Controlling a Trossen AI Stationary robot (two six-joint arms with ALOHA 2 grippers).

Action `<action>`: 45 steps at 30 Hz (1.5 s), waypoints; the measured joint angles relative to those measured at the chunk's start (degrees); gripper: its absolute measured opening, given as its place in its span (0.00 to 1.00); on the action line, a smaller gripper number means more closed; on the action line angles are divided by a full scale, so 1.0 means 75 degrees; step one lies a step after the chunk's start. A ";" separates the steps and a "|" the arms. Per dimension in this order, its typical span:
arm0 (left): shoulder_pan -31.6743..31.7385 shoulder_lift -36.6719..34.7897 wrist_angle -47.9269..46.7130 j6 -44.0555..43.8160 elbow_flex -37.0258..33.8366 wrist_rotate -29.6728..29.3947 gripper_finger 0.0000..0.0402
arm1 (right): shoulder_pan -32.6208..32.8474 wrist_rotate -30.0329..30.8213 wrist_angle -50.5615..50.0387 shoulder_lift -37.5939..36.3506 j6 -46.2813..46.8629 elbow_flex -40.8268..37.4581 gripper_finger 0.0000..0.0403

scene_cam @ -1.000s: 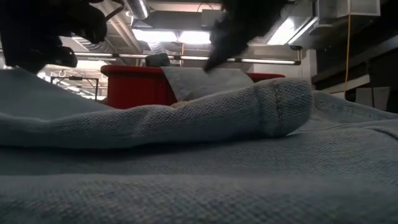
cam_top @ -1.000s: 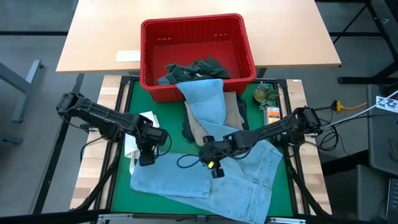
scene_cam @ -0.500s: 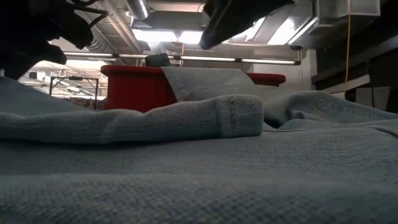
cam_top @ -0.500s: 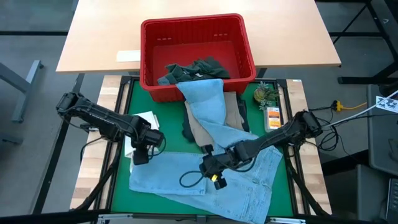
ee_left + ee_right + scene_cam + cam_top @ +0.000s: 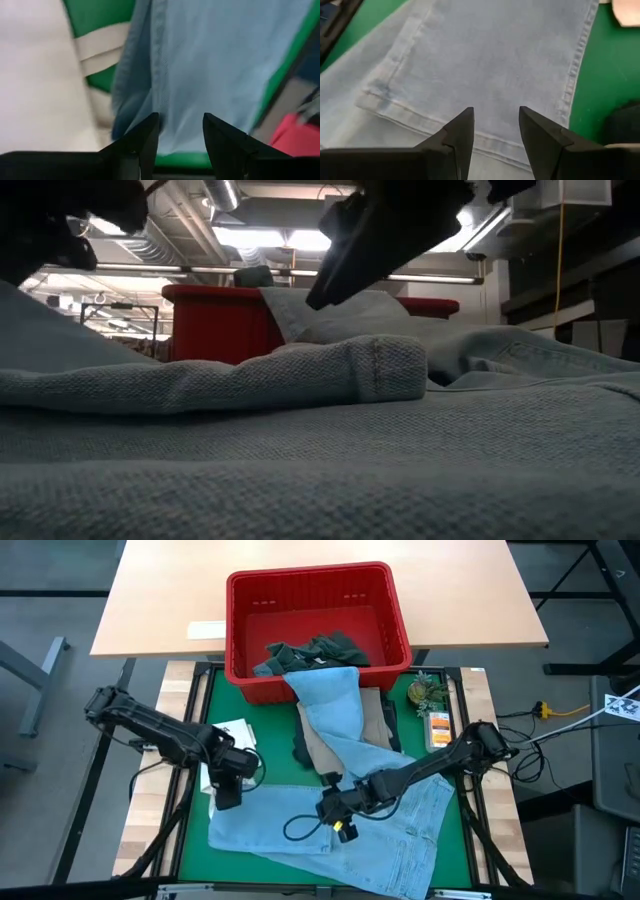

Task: Fold laundry
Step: Remove the blue pants from the laundry bin

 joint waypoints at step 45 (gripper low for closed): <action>-0.2993 0.0399 -0.0790 -0.2761 -0.0003 -0.5076 0.36 | 0.0056 0.0912 -0.0100 0.1285 0.0017 0.0000 0.39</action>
